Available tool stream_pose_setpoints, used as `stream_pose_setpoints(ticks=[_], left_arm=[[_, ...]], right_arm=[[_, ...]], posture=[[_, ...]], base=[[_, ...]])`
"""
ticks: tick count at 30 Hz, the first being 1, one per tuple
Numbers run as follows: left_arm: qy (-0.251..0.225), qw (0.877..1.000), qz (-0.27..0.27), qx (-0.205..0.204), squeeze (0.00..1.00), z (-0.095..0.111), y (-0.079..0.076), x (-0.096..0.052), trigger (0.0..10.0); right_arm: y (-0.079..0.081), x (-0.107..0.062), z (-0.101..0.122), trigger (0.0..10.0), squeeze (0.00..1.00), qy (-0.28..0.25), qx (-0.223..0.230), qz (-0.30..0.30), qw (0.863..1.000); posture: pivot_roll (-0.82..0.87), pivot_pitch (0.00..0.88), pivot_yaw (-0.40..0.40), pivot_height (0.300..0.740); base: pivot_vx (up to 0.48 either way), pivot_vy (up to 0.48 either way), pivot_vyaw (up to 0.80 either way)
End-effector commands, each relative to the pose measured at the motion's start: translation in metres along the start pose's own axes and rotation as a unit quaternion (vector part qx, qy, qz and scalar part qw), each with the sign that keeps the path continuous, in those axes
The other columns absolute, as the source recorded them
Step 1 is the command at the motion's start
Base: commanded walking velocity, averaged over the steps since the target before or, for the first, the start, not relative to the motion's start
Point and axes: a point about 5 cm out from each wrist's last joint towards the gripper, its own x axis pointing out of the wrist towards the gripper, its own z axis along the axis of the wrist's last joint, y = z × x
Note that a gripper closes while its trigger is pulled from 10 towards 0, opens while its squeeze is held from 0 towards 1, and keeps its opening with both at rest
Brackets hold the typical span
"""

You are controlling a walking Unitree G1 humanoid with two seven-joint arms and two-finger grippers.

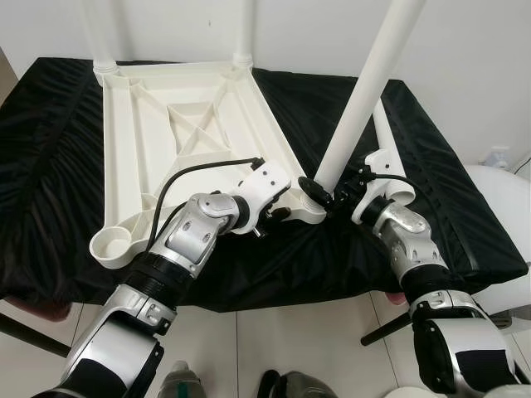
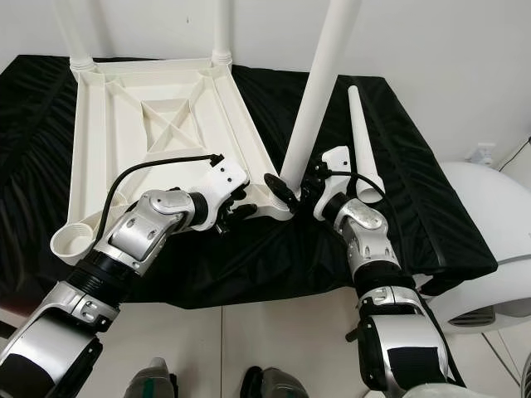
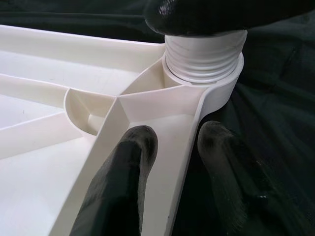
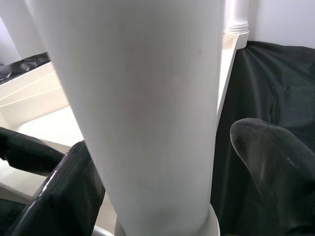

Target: Building children table

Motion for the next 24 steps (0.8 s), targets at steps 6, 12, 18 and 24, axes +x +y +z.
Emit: stream_pose_setpoints(ticks=[6, 12, 18, 24], left_arm=[[-0.003, 1.000, -0.015, 0.006, 0.41, 0.0016, -0.0050, 0.0008, 10.0], [0.007, 1.000, -0.014, 0.009, 0.00, -0.0005, -0.0055, 0.0013, 10.0], [0.011, 1.000, -0.017, 0.010, 0.00, -0.0017, -0.0066, 0.0017, 10.0], [0.022, 0.999, -0.032, 0.005, 0.00, -0.0046, -0.0101, 0.0020, 10.0]], right_arm=[[-0.0048, -0.0018, 0.0012, 10.0, 0.00, -0.004, -0.003, -0.004, 1.000], [-0.0052, -0.0016, 0.0014, 10.0, 0.00, -0.005, -0.004, -0.005, 1.000], [-0.0053, -0.0017, 0.0013, 10.0, 0.00, -0.006, -0.004, -0.005, 1.000], [-0.0056, -0.0022, 0.0002, 10.0, 0.00, -0.009, 0.002, -0.009, 1.000]], posture=[[0.05, 0.013, -0.075, 0.740], [0.05, 0.016, -0.073, 0.740], [0.05, 0.019, -0.071, 0.740], [0.04, 0.020, -0.070, 0.740]], base=[[0.000, 0.000, 0.00], [0.000, 0.000, 0.00], [0.000, 0.000, 0.00], [0.000, 0.000, 0.00]])
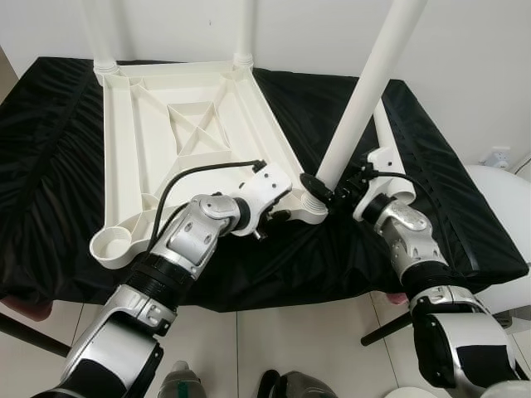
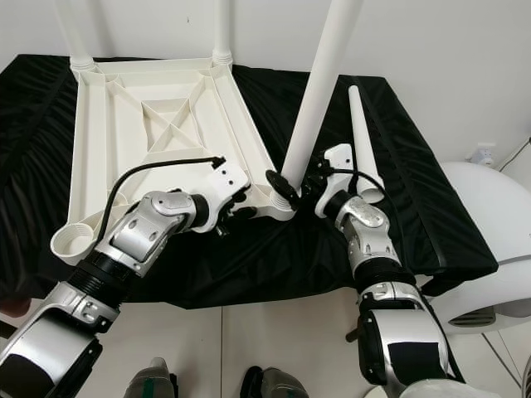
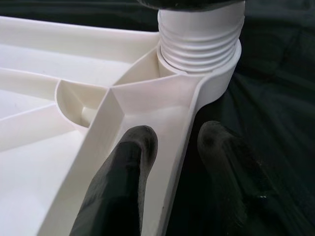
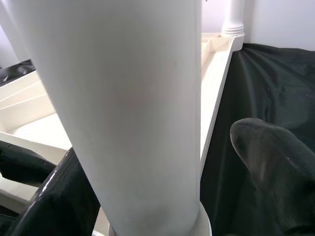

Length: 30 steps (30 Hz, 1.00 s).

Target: Building children table

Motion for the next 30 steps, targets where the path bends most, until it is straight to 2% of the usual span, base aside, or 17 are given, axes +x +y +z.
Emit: stream_pose_setpoints(ticks=[1, 5, 19, 22, 30], left_arm=[[0.014, 1.000, -0.028, 0.004, 0.00, -0.003, -0.008, 0.001, 10.0], [0.037, 0.999, -0.023, 0.009, 0.00, -0.009, -0.009, 0.004, 10.0], [0.069, 0.998, -0.001, 0.006, 0.00, -0.016, -0.006, 0.009, 10.0], [0.091, 0.996, 0.003, 0.024, 0.00, -0.022, -0.006, 0.010, 10.0], [0.086, 0.996, 0.005, 0.016, 0.00, -0.021, -0.006, 0.011, 10.0]], right_arm=[[-0.002, -0.001, 0.001, 10.0, 0.00, -0.005, 0.000, -0.002, 1.000], [-0.002, -0.001, 0.001, 10.0, 0.00, -0.006, 0.000, -0.002, 1.000], [-0.003, -0.001, 0.002, 10.0, 0.00, -0.009, -0.002, -0.002, 1.000], [-0.003, -0.001, 0.002, 10.0, 0.00, -0.009, -0.002, -0.002, 1.000], [-0.003, -0.002, 0.002, 10.0, 0.00, -0.008, -0.001, -0.003, 1.000]], posture=[[0.04, 0.021, -0.069, 0.740], [0.04, 0.021, -0.066, 0.740], [0.04, 0.026, -0.065, 0.740], [0.04, 0.027, -0.065, 0.740], [0.04, 0.026, -0.065, 0.740]], base=[[0.000, 0.000, 0.00], [0.000, 0.000, 0.00], [0.000, 0.000, 0.00], [0.000, 0.000, 0.00], [0.000, 0.000, 0.00]])
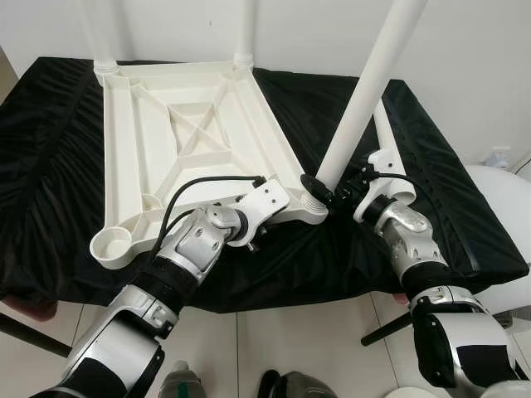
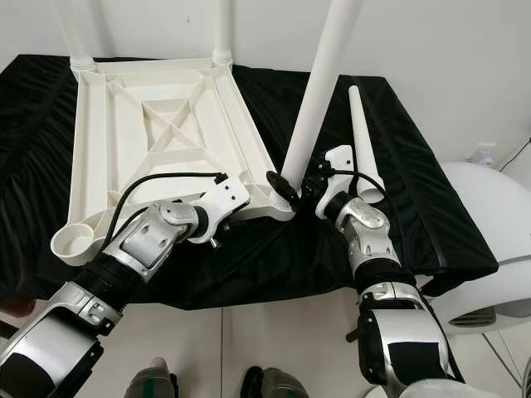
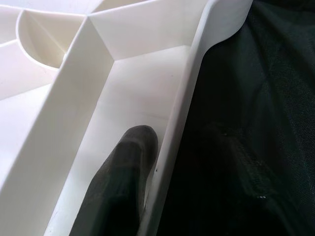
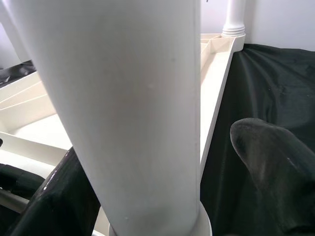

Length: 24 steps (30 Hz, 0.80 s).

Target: Building children table

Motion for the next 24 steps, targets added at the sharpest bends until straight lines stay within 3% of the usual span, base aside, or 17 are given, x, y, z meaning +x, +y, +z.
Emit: stream_pose_setpoints(ticks=[1, 3, 4, 5, 8, 9, 15, 16, 18, 19, 24], left_arm=[[0.006, 1.000, 0.008, 0.001, 0.00, -0.0002, 0.0002, 0.0018, 10.0], [0.006, 1.000, 0.008, 0.001, 0.00, -0.0002, 0.0002, 0.0018, 10.0], [0.002, 1.000, 0.007, 0.001, 0.00, 0.0004, 0.0003, 0.0016, 3.2], [-0.002, 1.000, 0.007, 0.000, 0.00, 0.0014, 0.0005, 0.0010, 0.0], [-0.009, 1.000, 0.003, 0.003, 0.00, 0.0031, 0.0003, 0.0003, 0.0], [-0.005, 1.000, 0.006, 0.009, 0.00, 0.0021, 0.0011, 0.0012, 10.0], [-0.006, 1.000, 0.005, 0.009, 0.00, 0.0012, 0.0011, 0.0012, 10.0], [-0.009, 1.000, 0.004, 0.008, 0.00, 0.0015, 0.0009, 0.0006, 3.4], [-0.011, 1.000, 0.004, 0.006, 0.00, 0.0016, 0.0009, 0.0002, 3.4], [-0.007, 1.000, 0.006, 0.007, 0.00, 0.0009, 0.0014, 0.0004, 10.0], [-0.002, 1.000, 0.010, 0.008, 0.00, 0.0002, 0.0027, 0.0008, 10.0]], right_arm=[[-0.0029, -0.0013, 0.0018, 10.0, 0.00, -0.006, -0.001, -0.005, 1.000], [-0.0029, -0.0013, 0.0018, 10.0, 0.00, -0.006, -0.001, -0.005, 1.000], [-0.0028, -0.0013, 0.0019, 10.0, 0.00, -0.006, -0.002, -0.005, 1.000], [-0.0029, -0.0013, 0.0021, 10.0, 0.00, -0.007, -0.002, -0.005, 1.000], [-0.0032, -0.0013, 0.0024, 10.0, 0.00, -0.007, -0.002, -0.005, 1.000], [-0.0034, -0.0011, 0.0027, 10.0, 0.00, -0.007, -0.003, -0.005, 1.000], [-0.0031, -0.0010, 0.0024, 10.0, 0.00, -0.007, -0.002, -0.004, 1.000], [-0.0030, -0.0009, 0.0023, 10.0, 0.00, -0.007, -0.001, -0.004, 1.000], [-0.0029, -0.0009, 0.0021, 10.0, 0.00, -0.007, -0.001, -0.004, 1.000], [-0.0026, -0.0009, 0.0020, 10.0, 0.00, -0.006, -0.001, -0.003, 1.000], [-0.0021, -0.0018, 0.0009, 10.0, 0.00, -0.005, -0.001, -0.002, 1.000]], posture=[[0.04, 0.025, -0.064, 0.740], [0.04, 0.025, -0.064, 0.740], [0.04, 0.025, -0.064, 0.740], [0.04, 0.025, -0.064, 0.740], [0.04, 0.025, -0.064, 0.740], [0.04, 0.026, -0.064, 0.740], [0.04, 0.027, -0.066, 0.740], [0.04, 0.029, -0.067, 0.740], [0.04, 0.029, -0.067, 0.740], [0.04, 0.029, -0.067, 0.740], [0.04, 0.028, -0.067, 0.740]], base=[[0.000, 0.000, 0.00], [0.000, 0.000, 0.00], [0.000, 0.000, 0.00], [0.000, 0.000, 0.00], [0.000, 0.000, 0.00], [0.000, 0.000, 0.00], [0.000, 0.000, 0.00], [0.000, 0.000, 0.00], [0.000, 0.000, 0.00], [0.000, 0.000, 0.00], [0.000, 0.000, 0.00]])
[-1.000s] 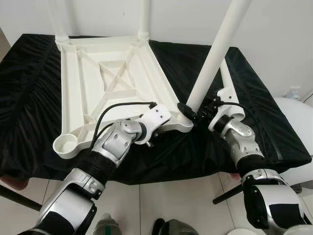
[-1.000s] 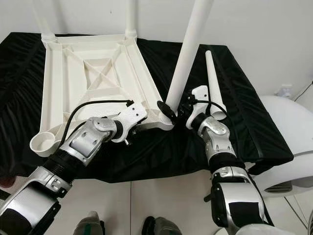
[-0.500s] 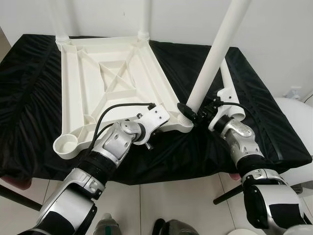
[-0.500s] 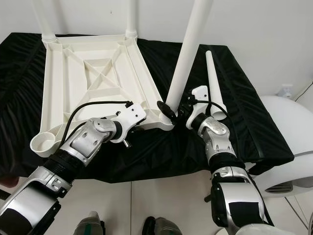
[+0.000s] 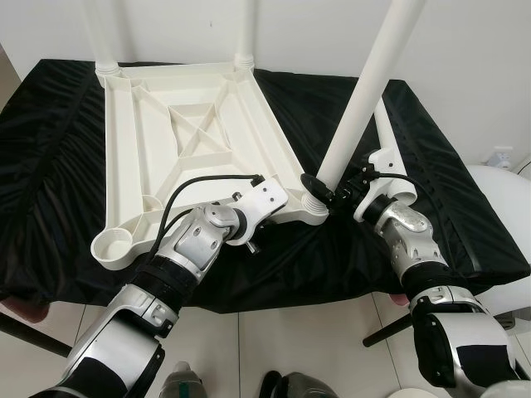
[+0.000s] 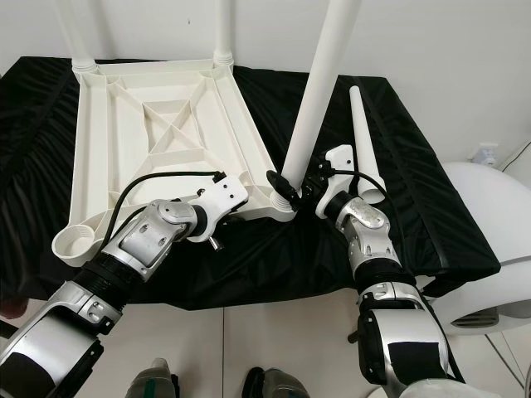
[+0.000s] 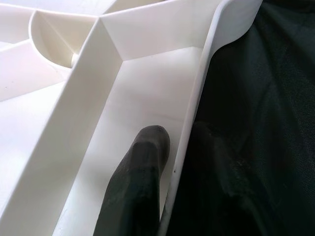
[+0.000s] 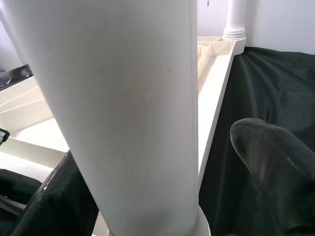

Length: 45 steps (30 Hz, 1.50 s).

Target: Building children table

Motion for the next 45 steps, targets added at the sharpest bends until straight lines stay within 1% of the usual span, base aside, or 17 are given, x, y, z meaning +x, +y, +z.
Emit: stream_pose_setpoints(ticks=[1, 9, 10, 12, 13, 14, 17, 18, 25, 26, 27, 28, 39, 45], left_arm=[[-0.001, 1.000, -0.002, 0.008, 0.00, 0.001, -0.001, 0.002, 10.0], [-0.008, 1.000, -0.005, 0.012, 0.00, 0.003, -0.001, 0.001, 10.0], [-0.008, 1.000, -0.005, 0.012, 0.00, 0.003, -0.001, 0.001, 10.0], [-0.009, 1.000, -0.005, 0.013, 0.00, 0.004, -0.001, 0.001, 10.0], [-0.009, 1.000, -0.006, 0.014, 0.00, 0.004, -0.002, 0.001, 10.0], [-0.010, 1.000, -0.007, 0.015, 0.00, 0.004, -0.002, 0.001, 10.0], [-0.011, 1.000, -0.007, 0.016, 0.00, 0.004, -0.002, 0.001, 10.0], [-0.011, 1.000, -0.007, 0.017, 0.00, 0.004, -0.002, 0.001, 10.0], [-0.012, 1.000, -0.007, 0.019, 0.00, 0.004, -0.003, 0.001, 10.0], [-0.012, 1.000, -0.007, 0.019, 0.00, 0.004, -0.003, 0.001, 10.0], [-0.013, 1.000, -0.007, 0.020, 0.00, 0.004, -0.003, 0.001, 10.0], [-0.013, 1.000, -0.008, 0.020, 0.00, 0.005, -0.004, 0.002, 10.0], [-0.014, 1.000, -0.010, 0.023, 0.00, 0.005, -0.005, 0.002, 10.0], [-0.014, 1.000, -0.006, 0.020, 0.00, 0.004, -0.003, 0.001, 10.0]], right_arm=[[-0.002, -0.002, 0.000, 10.0, 0.00, -0.002, 0.002, -0.002, 1.000], [-0.002, -0.005, -0.001, 10.0, 0.00, -0.002, 0.001, 0.002, 1.000], [-0.002, -0.006, -0.001, 9.3, 0.00, -0.002, 0.001, 0.002, 1.000], [-0.001, -0.006, -0.002, 9.3, 0.00, -0.002, 0.003, 0.003, 1.000], [0.000, -0.006, -0.002, 3.8, 0.00, -0.004, 0.007, 0.006, 1.000], [0.000, -0.006, -0.003, 0.0, 0.00, -0.004, 0.009, 0.007, 1.000], [0.001, -0.006, -0.003, 0.0, 0.00, -0.003, 0.011, 0.006, 1.000], [0.001, -0.006, -0.004, 10.0, 0.00, -0.001, 0.011, 0.003, 1.000], [0.001, -0.006, -0.005, 10.0, 0.00, 0.000, 0.013, -0.002, 1.000], [0.001, -0.006, -0.005, 4.8, 0.00, -0.001, 0.015, -0.002, 1.000], [0.001, -0.007, -0.005, 0.0, 0.00, -0.002, 0.016, -0.005, 1.000], [0.002, -0.007, -0.006, 10.0, 0.00, -0.002, 0.018, -0.006, 1.000], [0.007, -0.005, -0.006, 10.0, 0.00, -0.007, 0.022, -0.013, 1.000], [0.016, -0.002, -0.005, 10.0, 0.00, -0.022, 0.020, -0.050, 0.998]], posture=[[0.04, 0.027, -0.067, 0.740], [0.04, 0.023, -0.067, 0.740], [0.04, 0.023, -0.067, 0.740], [0.04, 0.022, -0.067, 0.740], [0.04, 0.021, -0.068, 0.740], [0.04, 0.020, -0.068, 0.740], [0.04, 0.020, -0.069, 0.740], [0.04, 0.018, -0.071, 0.740], [0.04, 0.014, -0.071, 0.740], [0.04, 0.013, -0.071, 0.740], [0.04, 0.011, -0.071, 0.740], [0.04, 0.010, -0.070, 0.740], [0.04, 0.011, -0.075, 0.740], [0.04, 0.017, -0.081, 0.740]], base=[[0.000, 0.000, 0.00], [0.000, 0.000, 0.00], [0.000, 0.000, 0.00], [0.000, 0.000, 0.00], [0.000, 0.000, 0.00], [0.000, 0.000, 0.00], [0.000, 0.000, 0.00], [0.000, 0.000, 0.00], [0.000, 0.000, 0.00], [0.000, 0.000, 0.00], [0.000, 0.000, 0.00], [0.000, 0.000, 0.00], [0.000, 0.000, 0.00], [0.000, 0.000, 0.00]])
